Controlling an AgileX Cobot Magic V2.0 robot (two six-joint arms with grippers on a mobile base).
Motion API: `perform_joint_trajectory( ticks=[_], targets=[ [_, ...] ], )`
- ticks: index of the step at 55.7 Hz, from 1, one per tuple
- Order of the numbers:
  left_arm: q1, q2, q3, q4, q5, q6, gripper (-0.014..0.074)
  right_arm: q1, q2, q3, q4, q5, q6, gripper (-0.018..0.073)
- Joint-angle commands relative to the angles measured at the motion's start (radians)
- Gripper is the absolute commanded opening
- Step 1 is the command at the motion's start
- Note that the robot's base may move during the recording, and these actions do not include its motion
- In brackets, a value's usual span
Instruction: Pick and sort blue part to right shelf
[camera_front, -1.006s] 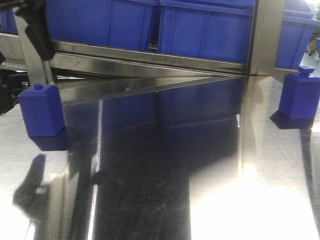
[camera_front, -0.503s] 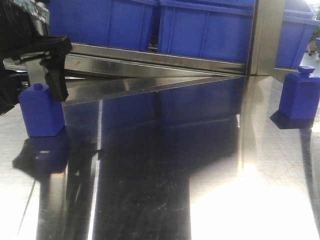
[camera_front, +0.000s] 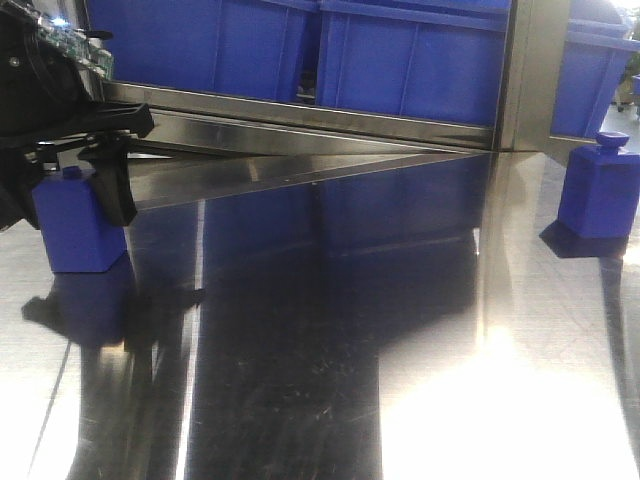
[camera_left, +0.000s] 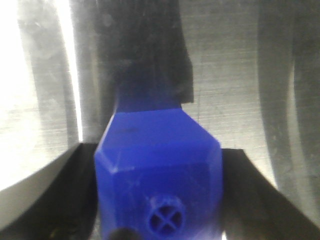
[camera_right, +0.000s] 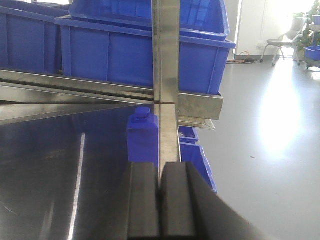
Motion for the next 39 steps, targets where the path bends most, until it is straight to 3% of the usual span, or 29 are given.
perform_joint_trajectory(
  ticks=[1, 16, 25, 39],
  targets=[
    [-0.006, -0.044, -0.029, -0.005, -0.021, -0.009, 0.0365, 0.002, -0.005, -0.009, -0.008, -0.089, -0.004, 0.0038],
    [-0.006, -0.049, -0.052, -0.010, 0.013, -0.002, 0.0354, 0.002, -0.006, -0.009, -0.008, -0.093, -0.004, 0.0038],
    [-0.006, -0.141, -0.054, -0.010, 0.003, 0.018, 0.0354, 0.002, -0.006, -0.009, -0.008, -0.093, -0.004, 0.0038],
    [-0.006, -0.419, 0.085, -0.004, -0.214, 0.050, 0.0354, 0.002, -0.006, -0.009, -0.007, -0.101, -0.004, 0.0038]
  ],
)
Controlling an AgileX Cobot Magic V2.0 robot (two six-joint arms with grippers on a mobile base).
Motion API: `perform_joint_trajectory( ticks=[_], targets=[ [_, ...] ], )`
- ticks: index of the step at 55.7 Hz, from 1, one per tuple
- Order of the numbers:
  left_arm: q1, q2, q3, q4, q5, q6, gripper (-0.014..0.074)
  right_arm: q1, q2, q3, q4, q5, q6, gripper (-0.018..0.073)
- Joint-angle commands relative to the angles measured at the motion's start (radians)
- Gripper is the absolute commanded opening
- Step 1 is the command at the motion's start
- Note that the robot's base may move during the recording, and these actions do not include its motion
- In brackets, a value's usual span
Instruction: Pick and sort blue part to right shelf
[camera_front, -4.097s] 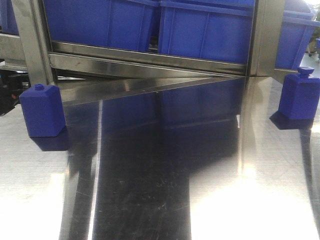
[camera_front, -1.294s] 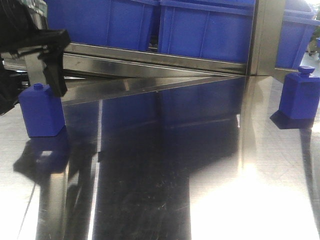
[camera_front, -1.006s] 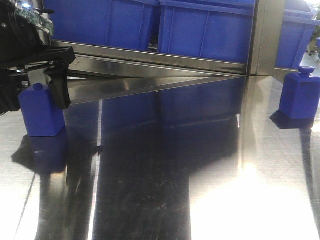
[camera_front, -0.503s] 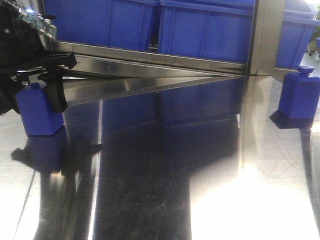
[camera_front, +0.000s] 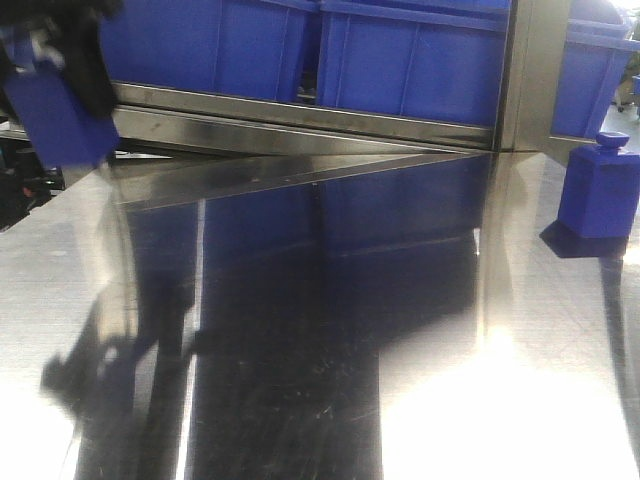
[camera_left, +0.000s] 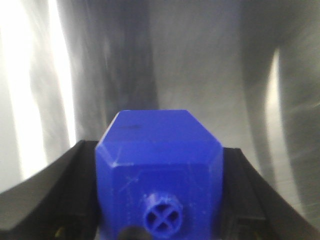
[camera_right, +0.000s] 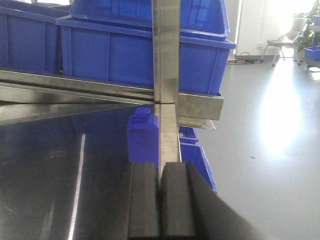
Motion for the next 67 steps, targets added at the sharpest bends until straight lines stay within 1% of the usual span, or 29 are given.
perform_joint_trajectory(
  ticks=[1, 4, 12, 16, 21, 27, 33, 39, 47, 50, 56, 62, 67],
  targets=[
    [-0.006, -0.163, 0.056, -0.007, -0.145, 0.012, 0.0354, 0.002, -0.006, -0.009, -0.007, -0.101, -0.004, 0.0038],
    [-0.006, -0.229, 0.120, -0.007, -0.209, 0.012, 0.0354, 0.002, -0.006, -0.009, -0.007, -0.102, -0.004, 0.0038],
    [-0.006, -0.392, 0.270, -0.007, -0.335, 0.012, 0.0354, 0.002, -0.006, -0.011, -0.006, -0.129, -0.004, 0.0039],
    [-0.006, -0.461, 0.335, -0.007, -0.373, 0.012, 0.0354, 0.002, -0.006, -0.024, -0.006, -0.139, -0.004, 0.0039],
    [-0.006, -0.525, 0.412, -0.006, -0.399, 0.012, 0.0354, 0.002, -0.001, -0.072, -0.006, -0.109, -0.004, 0.0039],
    [-0.006, -0.584, 0.489, -0.004, -0.432, 0.012, 0.0354, 0.002, 0.025, -0.164, -0.006, -0.022, -0.004, 0.0041],
    [-0.006, -0.625, 0.541, -0.004, -0.458, 0.012, 0.0354, 0.002, 0.096, -0.284, -0.006, 0.084, -0.004, 0.0041],
    [-0.006, -0.653, 0.574, -0.004, -0.477, 0.012, 0.0354, 0.002, 0.221, -0.434, -0.006, 0.207, -0.004, 0.0041],
    [-0.006, -0.653, 0.579, -0.004, -0.484, 0.012, 0.0354, 0.002, 0.416, -0.657, -0.006, 0.395, -0.009, 0.0057],
    [-0.006, -0.653, 0.579, -0.004, -0.486, 0.012, 0.0354, 0.002, 0.499, -0.733, -0.006, 0.474, -0.026, 0.0096],
    [-0.006, -0.653, 0.579, -0.004, -0.490, 0.012, 0.0354, 0.002, 0.669, -0.903, -0.006, 0.617, -0.055, 0.0225],
    [-0.006, -0.653, 0.579, -0.004, -0.494, 0.012, 0.0354, 0.002, 0.823, -1.031, -0.003, 0.726, -0.057, 0.0358],
    [-0.006, -0.653, 0.579, -0.004, -0.494, 0.012, 0.0354, 0.002, 0.938, -1.130, 0.003, 0.808, -0.057, 0.0436]
  ],
)
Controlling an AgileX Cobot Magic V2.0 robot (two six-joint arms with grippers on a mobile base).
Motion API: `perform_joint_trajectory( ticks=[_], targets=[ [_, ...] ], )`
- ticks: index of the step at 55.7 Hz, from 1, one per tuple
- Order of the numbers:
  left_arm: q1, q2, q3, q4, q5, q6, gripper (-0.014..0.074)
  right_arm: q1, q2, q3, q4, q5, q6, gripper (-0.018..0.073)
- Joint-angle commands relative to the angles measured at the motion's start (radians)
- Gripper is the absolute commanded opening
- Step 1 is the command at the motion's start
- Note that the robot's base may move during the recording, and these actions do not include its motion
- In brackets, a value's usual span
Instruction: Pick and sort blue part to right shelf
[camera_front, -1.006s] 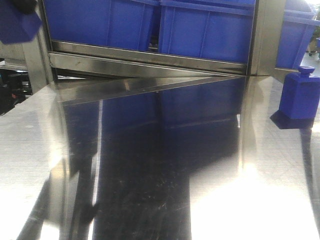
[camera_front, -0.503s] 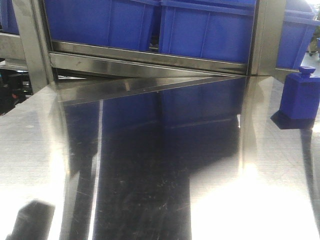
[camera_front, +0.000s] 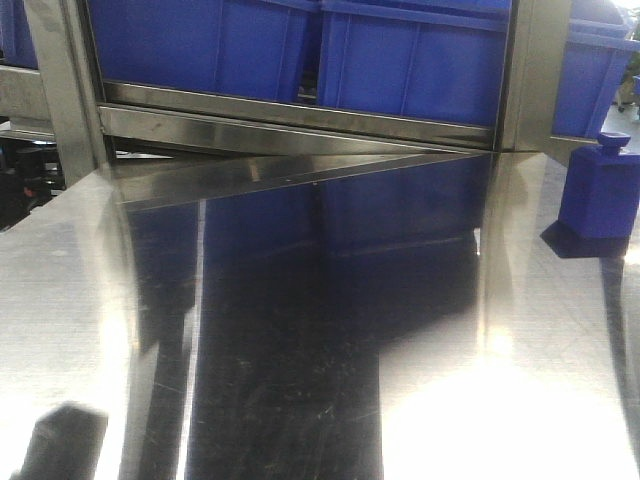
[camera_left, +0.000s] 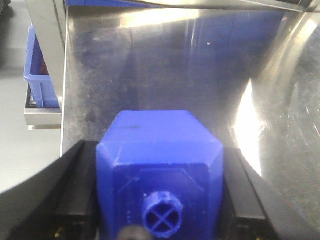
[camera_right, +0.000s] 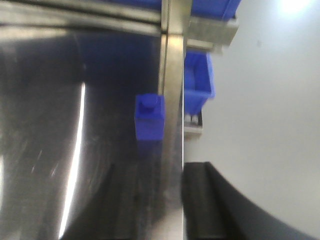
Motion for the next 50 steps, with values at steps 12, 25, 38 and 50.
perform_joint_trajectory(
  ticks=[12, 25, 38, 50],
  targets=[
    [-0.006, -0.013, -0.031, -0.006, -0.088, 0.002, 0.0354, 0.002, 0.372, -0.323, 0.037, 0.138, -0.073, 0.0489],
    [-0.006, -0.013, -0.031, -0.006, -0.088, 0.002, 0.0354, 0.003, 0.596, -0.480, 0.160, 0.200, -0.182, 0.0549],
    [-0.006, -0.013, -0.031, -0.006, -0.088, 0.002, 0.0354, 0.003, 0.781, -0.536, 0.148, 0.196, -0.192, 0.0589],
    [-0.006, -0.013, -0.031, -0.006, -0.088, 0.002, 0.0354, 0.003, 0.889, -0.536, 0.140, 0.142, -0.193, 0.0589]
  ],
)
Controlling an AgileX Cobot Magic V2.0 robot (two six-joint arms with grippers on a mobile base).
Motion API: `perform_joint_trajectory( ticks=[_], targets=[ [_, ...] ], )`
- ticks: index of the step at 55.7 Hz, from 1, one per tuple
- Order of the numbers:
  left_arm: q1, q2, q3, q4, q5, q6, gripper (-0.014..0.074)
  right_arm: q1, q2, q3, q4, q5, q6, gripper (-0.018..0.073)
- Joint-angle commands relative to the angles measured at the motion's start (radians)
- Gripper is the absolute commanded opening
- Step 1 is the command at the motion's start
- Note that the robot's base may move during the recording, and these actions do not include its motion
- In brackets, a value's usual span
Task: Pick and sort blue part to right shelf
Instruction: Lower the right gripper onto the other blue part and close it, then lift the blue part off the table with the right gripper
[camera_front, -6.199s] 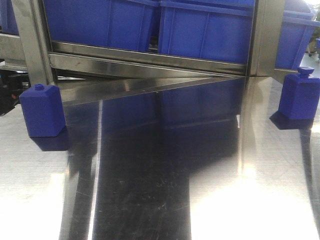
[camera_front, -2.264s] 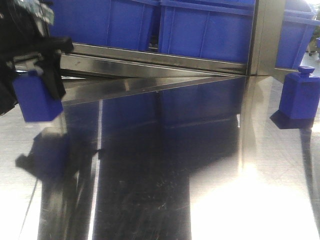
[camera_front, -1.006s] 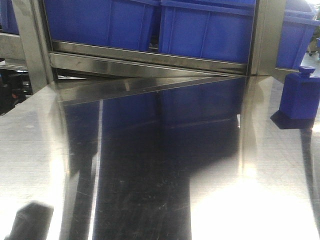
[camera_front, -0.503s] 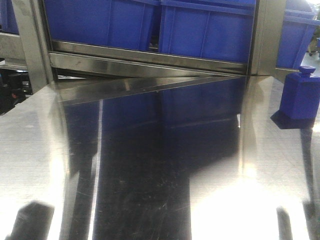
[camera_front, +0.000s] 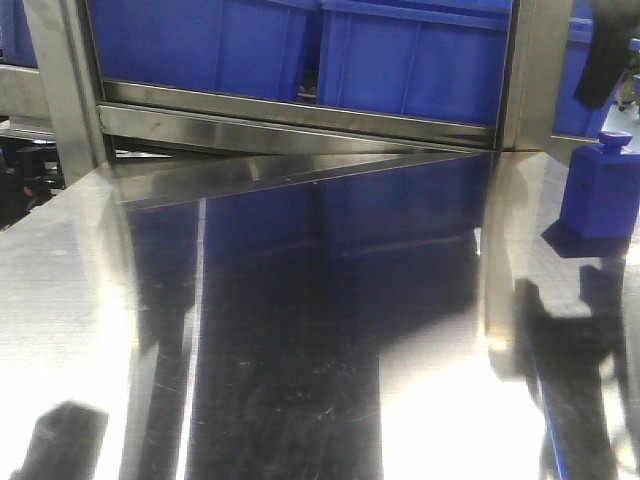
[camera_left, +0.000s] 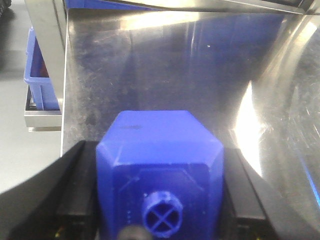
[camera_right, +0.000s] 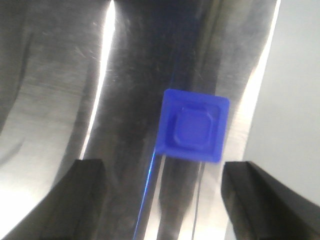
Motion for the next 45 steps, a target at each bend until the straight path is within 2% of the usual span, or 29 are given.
perform_joint_trajectory(
  ticks=[1, 11, 37, 42, 45],
  targets=[
    [-0.006, -0.013, -0.031, -0.006, -0.082, -0.001, 0.0354, -0.001, -0.007, -0.037, -0.003, -0.067, -0.012, 0.0589],
    [-0.006, -0.013, -0.031, -0.008, -0.082, -0.001, 0.0354, -0.001, 0.044, -0.037, -0.071, -0.106, -0.012, 0.0589],
    [-0.006, -0.013, -0.031, -0.008, -0.082, -0.001, 0.0354, -0.001, 0.150, -0.037, -0.051, -0.139, -0.012, 0.0584],
    [-0.006, -0.013, -0.031, -0.008, -0.081, -0.001, 0.0354, -0.001, 0.152, -0.037, -0.051, -0.136, -0.012, 0.0549],
    [-0.006, -0.013, -0.031, -0.008, -0.078, -0.001, 0.0354, -0.001, 0.152, -0.037, -0.051, -0.134, -0.012, 0.0500]
  ],
)
